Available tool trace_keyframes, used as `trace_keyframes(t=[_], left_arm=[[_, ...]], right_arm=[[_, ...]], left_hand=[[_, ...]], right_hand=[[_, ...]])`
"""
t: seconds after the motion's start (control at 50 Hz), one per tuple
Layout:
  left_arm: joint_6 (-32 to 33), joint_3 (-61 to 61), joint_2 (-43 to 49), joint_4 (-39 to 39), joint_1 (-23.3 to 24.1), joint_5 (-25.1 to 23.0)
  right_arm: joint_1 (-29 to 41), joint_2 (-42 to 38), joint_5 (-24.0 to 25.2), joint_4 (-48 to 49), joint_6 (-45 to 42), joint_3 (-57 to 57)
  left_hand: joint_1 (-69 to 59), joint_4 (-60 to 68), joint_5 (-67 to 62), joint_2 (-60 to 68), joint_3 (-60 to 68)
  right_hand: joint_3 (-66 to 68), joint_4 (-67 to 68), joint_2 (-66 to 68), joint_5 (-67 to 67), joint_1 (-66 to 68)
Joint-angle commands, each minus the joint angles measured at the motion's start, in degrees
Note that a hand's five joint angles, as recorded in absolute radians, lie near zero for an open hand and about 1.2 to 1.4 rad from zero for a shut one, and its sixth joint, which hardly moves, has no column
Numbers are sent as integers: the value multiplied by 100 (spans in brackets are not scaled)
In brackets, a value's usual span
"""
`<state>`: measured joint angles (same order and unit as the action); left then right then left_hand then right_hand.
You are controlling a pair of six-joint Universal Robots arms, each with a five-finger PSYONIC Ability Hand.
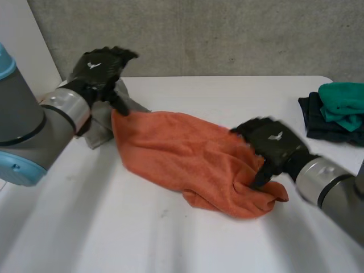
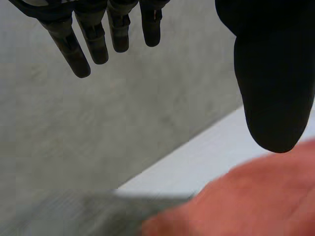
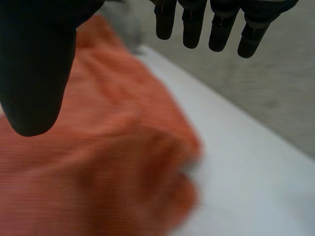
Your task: Fold the laundry.
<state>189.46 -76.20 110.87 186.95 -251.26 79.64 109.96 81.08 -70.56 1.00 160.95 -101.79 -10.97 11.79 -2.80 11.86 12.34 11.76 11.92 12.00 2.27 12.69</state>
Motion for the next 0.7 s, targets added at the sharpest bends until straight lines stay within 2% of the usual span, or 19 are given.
trace_keyframes(t=[0.02,0.16,0.22,0.28,0.36,0.38,0.4,0.44,0.5,0.56,0.62,0.7], left_arm=[[1163,500,997,289,-705,-89],[1401,1527,2296,754,-986,-396],[1401,1897,2737,869,-1022,-510],[1454,2381,3291,913,-1039,-625],[1541,2943,3862,905,-1075,-599],[1611,3127,4020,922,-1118,-494],[1647,3216,4082,931,-1145,-424],[1752,3400,4170,992,-1206,-222],[1928,3840,4337,1299,-1443,410],[2042,4358,4478,1406,-1864,973],[2139,4648,4522,1143,-2120,1124],[2148,4405,4269,835,-2208,1071]], right_arm=[[921,-382,-335,242,-46,-175],[1501,-1154,-1450,1743,-256,-456],[1572,-1358,-1688,2166,-406,-509],[1634,-1508,-1856,2484,-556,-562],[1643,-1596,-1882,2554,-608,-570],[1625,-1604,-1883,2572,-609,-562],[1616,-1596,-1891,2581,-600,-553],[1590,-1578,-1900,2581,-591,-553],[1511,-1526,-1891,2590,-591,-544],[1458,-1429,-1874,2581,-591,-544],[1432,-1341,-1891,2572,-591,-553],[1414,-1297,-1918,2590,-582,-535]], left_hand=[[97,-179,280,-186,-234],[97,-179,280,-186,-234],[-74,-8,109,-15,-63],[-762,681,-580,674,626],[-3749,3667,-3567,3661,3612],[-5907,5825,-5725,5819,5770],[-6893,6811,-6710,6804,6756],[-6903,6821,-6720,6814,6766],[-6903,6821,-6720,6814,6766],[-6903,6821,-6720,6814,6766],[-6903,6821,-6720,6814,6766],[-6903,6821,-6720,6814,6766]], right_hand=[[-176,-192,-200,-227,-269],[-176,-192,-200,-227,-269],[-176,-192,-200,-227,-269],[-176,-192,-200,-227,-269],[1384,1368,1360,1333,1291],[2471,2455,2447,2420,2378],[2831,2816,2808,2781,2739],[2970,2954,2946,2919,2877],[2852,2837,2829,2802,2760],[2617,2602,2593,2567,2525],[2399,2384,2375,2349,2307],[1929,1914,1906,1879,1837]])
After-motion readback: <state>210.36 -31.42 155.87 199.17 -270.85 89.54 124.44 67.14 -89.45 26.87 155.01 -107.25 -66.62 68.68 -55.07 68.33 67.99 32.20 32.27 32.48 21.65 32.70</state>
